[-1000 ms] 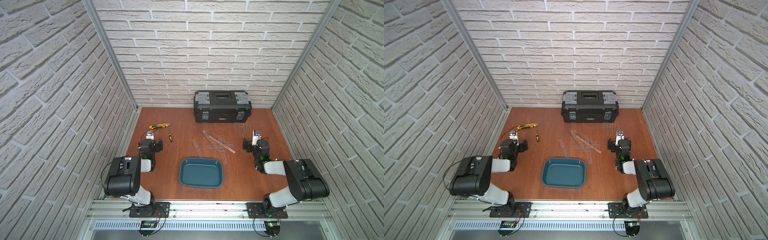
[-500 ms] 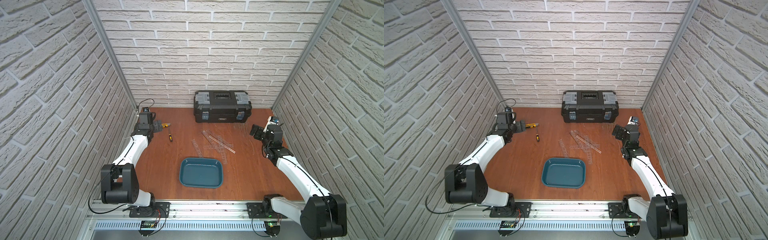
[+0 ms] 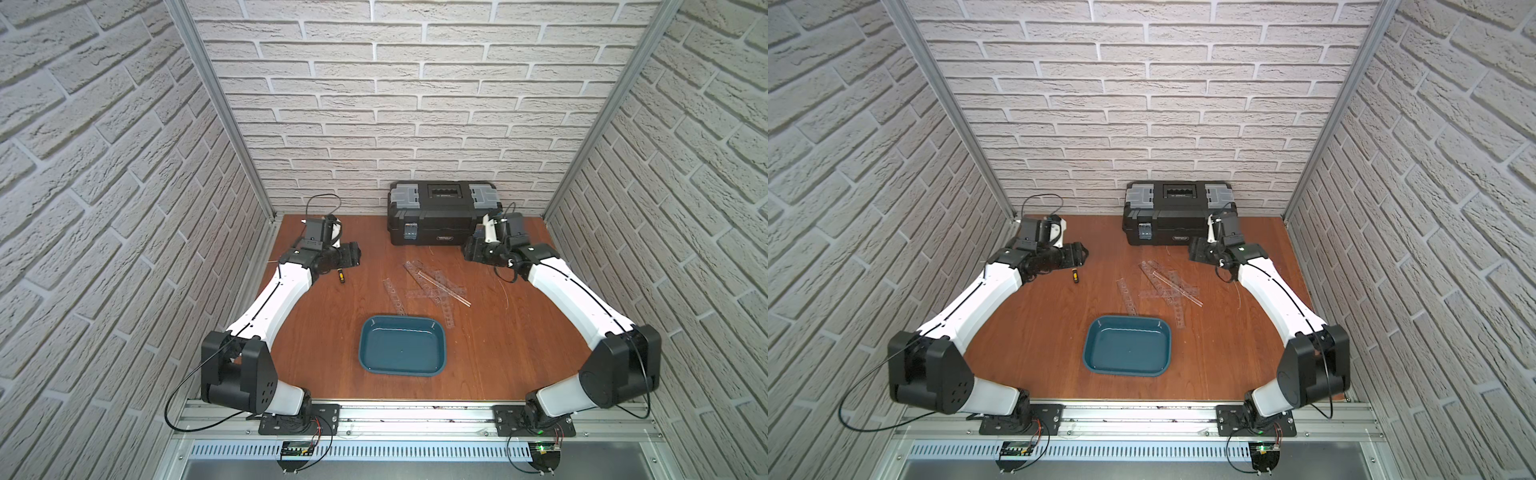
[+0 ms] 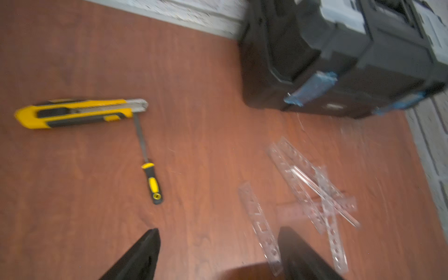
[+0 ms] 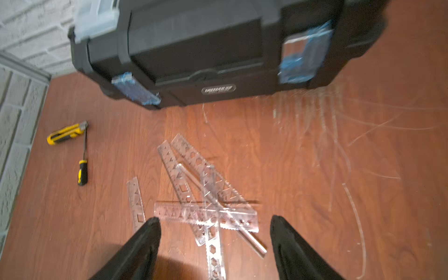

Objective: Put the scattered rulers into the storage box
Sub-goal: Pick up the ruler from the center of the board.

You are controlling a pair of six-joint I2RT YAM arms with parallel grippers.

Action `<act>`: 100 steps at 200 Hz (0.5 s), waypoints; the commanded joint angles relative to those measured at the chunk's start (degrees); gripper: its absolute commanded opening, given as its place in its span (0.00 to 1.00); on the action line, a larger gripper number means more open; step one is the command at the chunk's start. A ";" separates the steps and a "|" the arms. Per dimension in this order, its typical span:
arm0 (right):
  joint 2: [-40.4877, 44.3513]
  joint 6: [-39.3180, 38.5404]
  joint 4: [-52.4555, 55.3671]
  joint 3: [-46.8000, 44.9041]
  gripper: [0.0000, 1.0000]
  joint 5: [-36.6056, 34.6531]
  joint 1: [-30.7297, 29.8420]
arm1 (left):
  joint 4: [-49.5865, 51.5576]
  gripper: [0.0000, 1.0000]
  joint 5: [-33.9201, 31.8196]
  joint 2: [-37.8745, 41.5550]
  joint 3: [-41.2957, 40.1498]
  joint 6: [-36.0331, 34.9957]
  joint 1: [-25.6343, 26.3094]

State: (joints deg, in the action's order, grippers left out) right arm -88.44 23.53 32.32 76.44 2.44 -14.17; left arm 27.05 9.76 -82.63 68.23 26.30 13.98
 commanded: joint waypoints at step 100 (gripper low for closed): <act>-24.48 -2.57 10.28 14.84 0.68 -8.55 -10.26 | -1.89 0.79 1.99 4.41 -8.53 4.64 6.77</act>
State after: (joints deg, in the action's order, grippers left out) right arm -112.55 21.87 40.56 89.54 -2.79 -23.73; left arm 26.87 11.70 -80.44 60.73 30.33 20.71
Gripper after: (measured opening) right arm 0.674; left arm 0.793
